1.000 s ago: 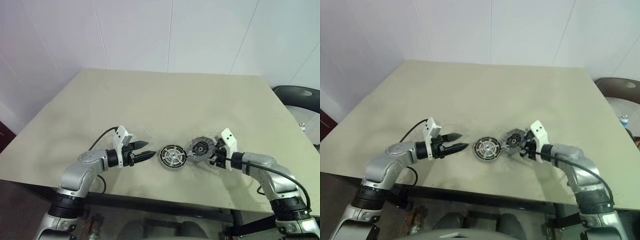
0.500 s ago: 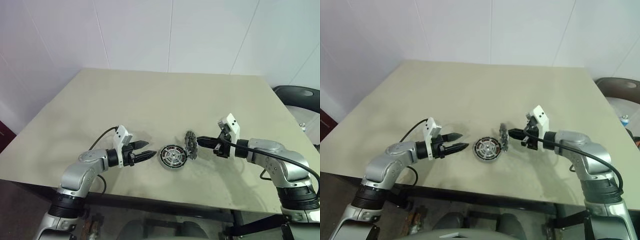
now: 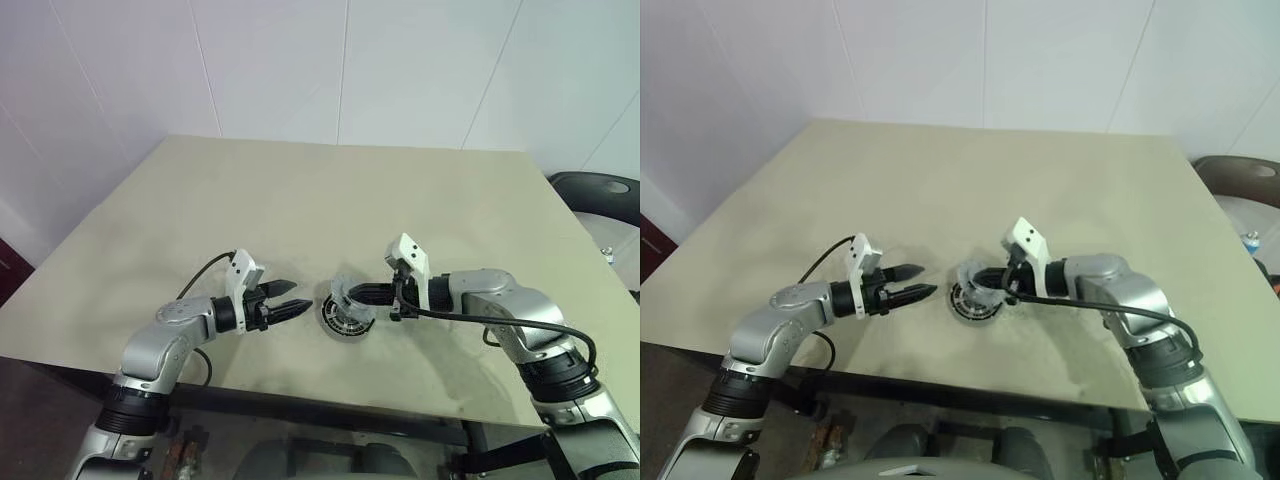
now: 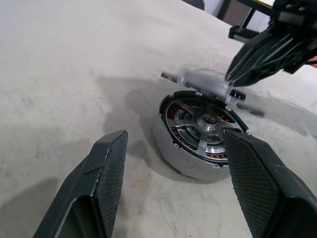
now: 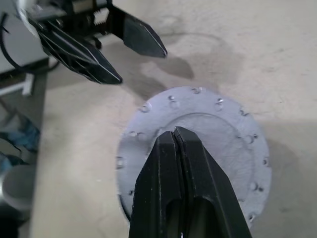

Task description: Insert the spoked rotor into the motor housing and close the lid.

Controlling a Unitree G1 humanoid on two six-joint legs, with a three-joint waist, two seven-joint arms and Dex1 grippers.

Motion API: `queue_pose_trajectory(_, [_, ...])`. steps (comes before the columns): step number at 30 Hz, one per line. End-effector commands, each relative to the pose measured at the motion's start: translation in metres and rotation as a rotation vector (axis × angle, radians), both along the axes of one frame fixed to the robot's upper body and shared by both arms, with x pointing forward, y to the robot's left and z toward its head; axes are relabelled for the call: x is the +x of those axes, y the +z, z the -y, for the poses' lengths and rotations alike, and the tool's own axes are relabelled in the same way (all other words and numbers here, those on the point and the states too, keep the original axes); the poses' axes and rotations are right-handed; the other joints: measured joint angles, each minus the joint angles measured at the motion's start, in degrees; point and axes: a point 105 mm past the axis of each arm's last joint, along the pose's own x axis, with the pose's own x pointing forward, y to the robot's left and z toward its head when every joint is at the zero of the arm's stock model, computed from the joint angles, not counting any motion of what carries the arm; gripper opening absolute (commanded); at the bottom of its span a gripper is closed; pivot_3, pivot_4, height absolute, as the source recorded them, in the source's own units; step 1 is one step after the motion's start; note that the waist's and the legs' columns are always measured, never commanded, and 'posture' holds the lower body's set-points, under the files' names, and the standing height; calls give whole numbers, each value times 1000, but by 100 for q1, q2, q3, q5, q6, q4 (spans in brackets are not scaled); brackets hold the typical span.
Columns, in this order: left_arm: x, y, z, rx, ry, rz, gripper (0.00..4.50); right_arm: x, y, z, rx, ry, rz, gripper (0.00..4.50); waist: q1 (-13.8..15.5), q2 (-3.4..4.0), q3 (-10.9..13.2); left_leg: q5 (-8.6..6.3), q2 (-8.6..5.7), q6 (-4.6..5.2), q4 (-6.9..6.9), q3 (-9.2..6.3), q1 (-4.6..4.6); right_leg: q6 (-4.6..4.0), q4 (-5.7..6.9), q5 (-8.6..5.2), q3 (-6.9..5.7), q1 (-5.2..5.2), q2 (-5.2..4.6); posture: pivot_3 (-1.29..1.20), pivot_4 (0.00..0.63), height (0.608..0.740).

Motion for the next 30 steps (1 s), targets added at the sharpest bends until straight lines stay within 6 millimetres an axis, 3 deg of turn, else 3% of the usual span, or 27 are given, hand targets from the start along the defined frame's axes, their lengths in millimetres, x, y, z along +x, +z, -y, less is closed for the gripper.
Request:
queue_pose_trajectory(1, [2,12,-3,-11,14,58,3254,6,6,-4,-14,32,63,38,0,0,0,0,0,0,0,0,0,0,0,0,0,0,-1,0,0,740])
queue_pose_trajectory(14, [-2,9,-5,-8,39,54,3254,-6,-33,-2,-167,186,28,38,-1,-1,-1,0,-3,0,0,0,1,0,1,0,0,-1,-6,0,0,740])
queue_pose_trajectory(19, [-3,8,-7,-6,51,54,3254,-3,-36,-4,-195,224,42,38,-7,-3,-3,0,-3,-1,0,0,7,-1,1,0,-1,4,-6,0,0,740])
queue_pose_trajectory(21, [-3,8,-7,-6,52,53,3254,3,-30,-5,-171,201,60,38,-8,-4,-4,0,-3,-1,0,0,8,-1,2,0,-1,6,-6,0,0,740])
queue_pose_trajectory(24, [-3,8,-7,-9,53,53,3254,14,-4,-9,-77,152,129,38,-4,-4,-4,1,-2,-2,0,-1,8,-2,3,0,-1,4,-6,0,0,740])
queue_pose_trajectory(27, [-3,10,-7,-11,48,54,3254,7,16,-9,-52,175,208,38,11,-2,-3,1,-3,-3,0,-1,-4,-1,3,1,-1,-7,-9,0,0,740])
queue_pose_trajectory(30, [-1,11,-8,-10,47,55,3254,-3,24,-7,-64,200,258,38,12,-3,-3,0,-7,-3,-4,-1,-12,0,2,1,-1,-15,-14,0,0,740])
